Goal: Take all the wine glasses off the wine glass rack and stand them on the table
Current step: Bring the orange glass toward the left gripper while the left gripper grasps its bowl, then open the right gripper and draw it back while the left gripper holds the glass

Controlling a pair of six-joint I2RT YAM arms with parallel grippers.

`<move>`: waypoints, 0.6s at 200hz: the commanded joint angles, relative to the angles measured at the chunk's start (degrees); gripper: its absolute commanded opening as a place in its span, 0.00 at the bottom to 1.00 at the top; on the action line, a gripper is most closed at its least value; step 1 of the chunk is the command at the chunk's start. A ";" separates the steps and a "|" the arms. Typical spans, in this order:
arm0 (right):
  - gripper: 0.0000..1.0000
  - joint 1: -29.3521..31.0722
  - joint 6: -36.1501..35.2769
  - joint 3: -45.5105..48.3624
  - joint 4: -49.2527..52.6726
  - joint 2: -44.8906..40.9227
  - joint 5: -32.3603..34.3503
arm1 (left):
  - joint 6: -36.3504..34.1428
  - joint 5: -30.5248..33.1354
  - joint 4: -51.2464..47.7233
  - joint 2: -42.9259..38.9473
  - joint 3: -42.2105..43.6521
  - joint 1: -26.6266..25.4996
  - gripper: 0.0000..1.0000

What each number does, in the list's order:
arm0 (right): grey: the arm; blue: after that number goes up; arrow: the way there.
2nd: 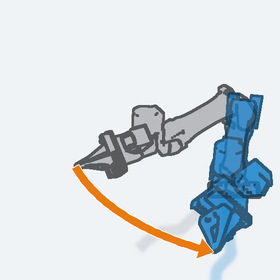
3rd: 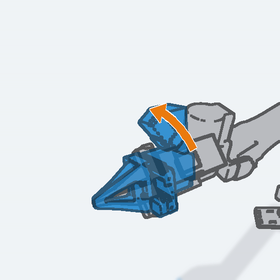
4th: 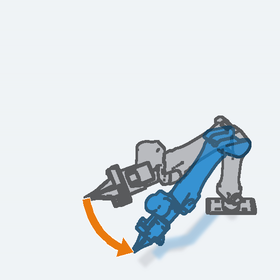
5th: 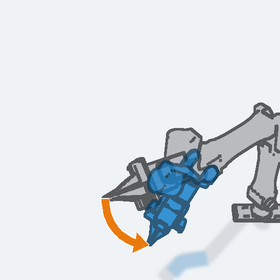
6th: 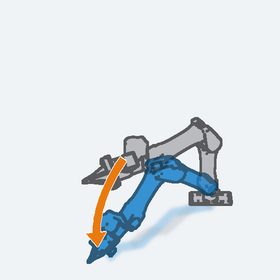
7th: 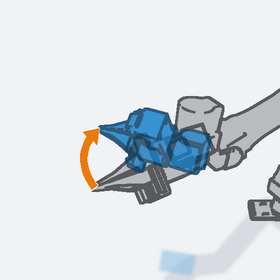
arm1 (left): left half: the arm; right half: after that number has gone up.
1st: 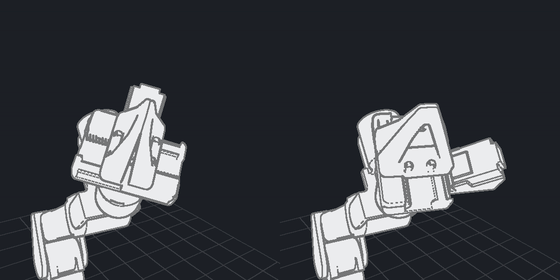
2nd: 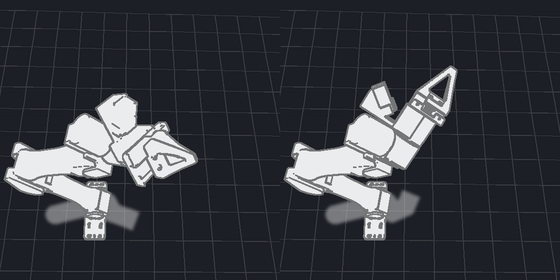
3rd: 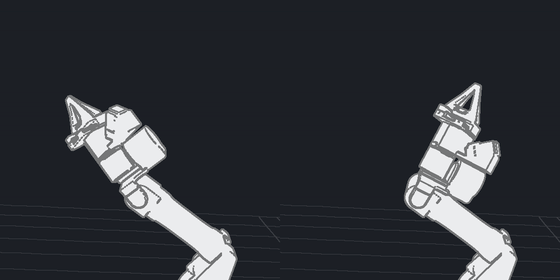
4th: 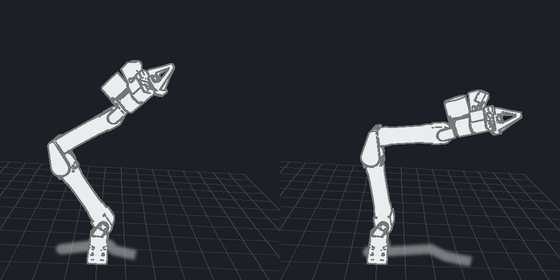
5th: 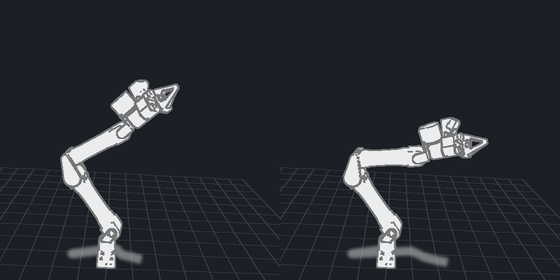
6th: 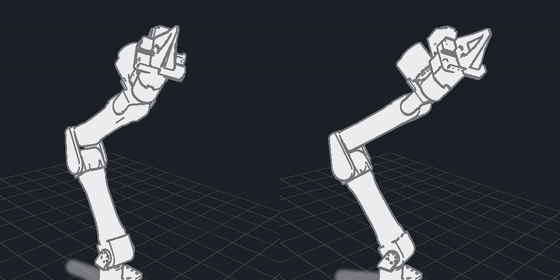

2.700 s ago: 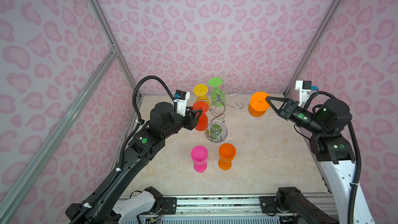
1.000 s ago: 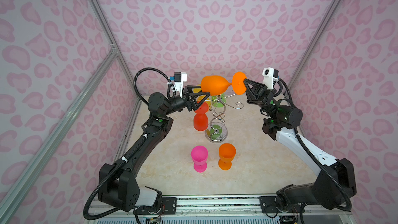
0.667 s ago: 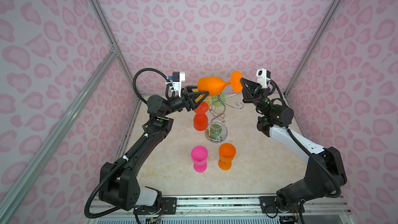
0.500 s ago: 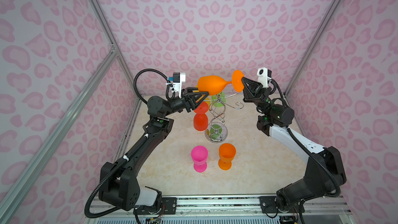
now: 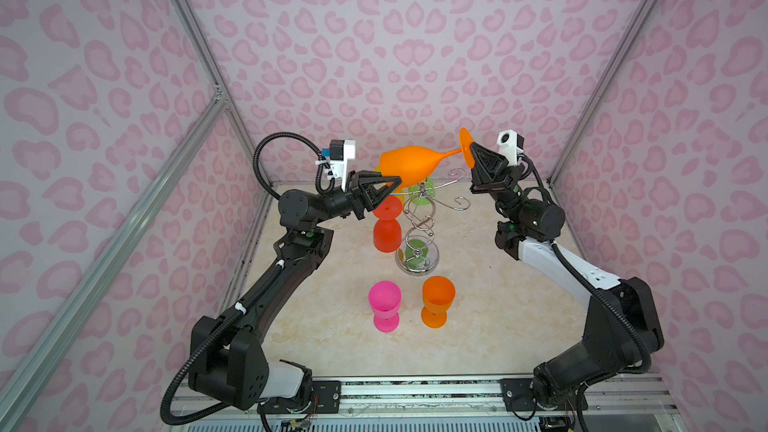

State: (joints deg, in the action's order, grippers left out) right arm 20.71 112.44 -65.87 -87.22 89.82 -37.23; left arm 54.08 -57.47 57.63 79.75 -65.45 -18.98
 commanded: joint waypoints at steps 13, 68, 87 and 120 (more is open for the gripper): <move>0.13 -0.14 -0.91 0.39 -2.06 0.80 -2.76 | 2.97 1.32 1.90 -1.21 0.24 -0.15 0.09; 0.24 -0.83 -1.44 0.87 -2.08 0.77 -3.10 | 3.86 1.57 2.30 -3.69 0.84 -0.27 0.02; 0.27 -1.28 -1.42 0.92 -2.08 0.69 -3.25 | 4.27 1.66 2.54 -4.90 1.22 -0.39 0.02; 0.34 -2.57 -1.78 0.92 -2.06 0.37 -3.89 | 3.08 1.74 -0.11 -8.63 1.98 -0.36 0.02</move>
State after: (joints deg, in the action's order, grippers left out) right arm 18.85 111.46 -65.23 -87.15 90.39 -40.32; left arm 58.02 -56.58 58.22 73.84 -63.86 -19.33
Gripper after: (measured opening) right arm 0.324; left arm 0.067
